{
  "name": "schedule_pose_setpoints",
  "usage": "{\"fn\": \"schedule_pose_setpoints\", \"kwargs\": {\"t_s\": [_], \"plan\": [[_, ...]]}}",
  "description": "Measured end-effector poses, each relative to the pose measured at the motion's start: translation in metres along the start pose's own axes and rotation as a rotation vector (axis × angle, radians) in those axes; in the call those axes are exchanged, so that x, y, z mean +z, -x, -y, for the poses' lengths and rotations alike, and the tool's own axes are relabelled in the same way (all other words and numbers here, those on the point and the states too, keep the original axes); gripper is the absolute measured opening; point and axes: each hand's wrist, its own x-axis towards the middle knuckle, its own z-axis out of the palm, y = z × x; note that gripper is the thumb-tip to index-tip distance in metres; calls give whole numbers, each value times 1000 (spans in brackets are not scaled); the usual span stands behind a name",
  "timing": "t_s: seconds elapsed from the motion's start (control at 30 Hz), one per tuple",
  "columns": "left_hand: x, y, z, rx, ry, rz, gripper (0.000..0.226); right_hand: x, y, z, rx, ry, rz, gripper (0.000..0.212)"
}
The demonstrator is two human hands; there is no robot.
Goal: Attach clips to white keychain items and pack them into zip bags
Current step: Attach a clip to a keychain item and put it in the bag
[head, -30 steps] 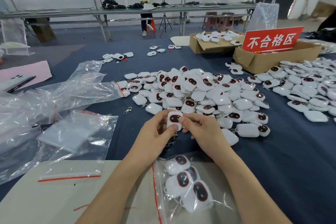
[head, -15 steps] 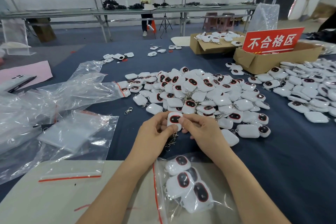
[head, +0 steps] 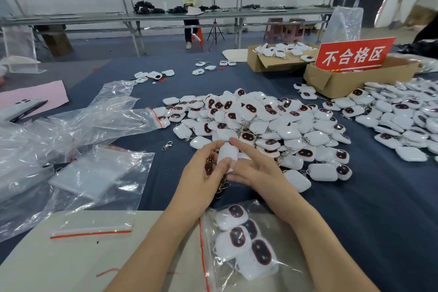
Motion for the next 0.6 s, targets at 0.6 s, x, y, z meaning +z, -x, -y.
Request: {"fn": "schedule_pose_setpoints", "kwargs": {"t_s": [0.6], "plan": [[2, 1, 1, 45, 92, -19, 26, 4, -1, -1, -55, 31, -113, 43]]}}
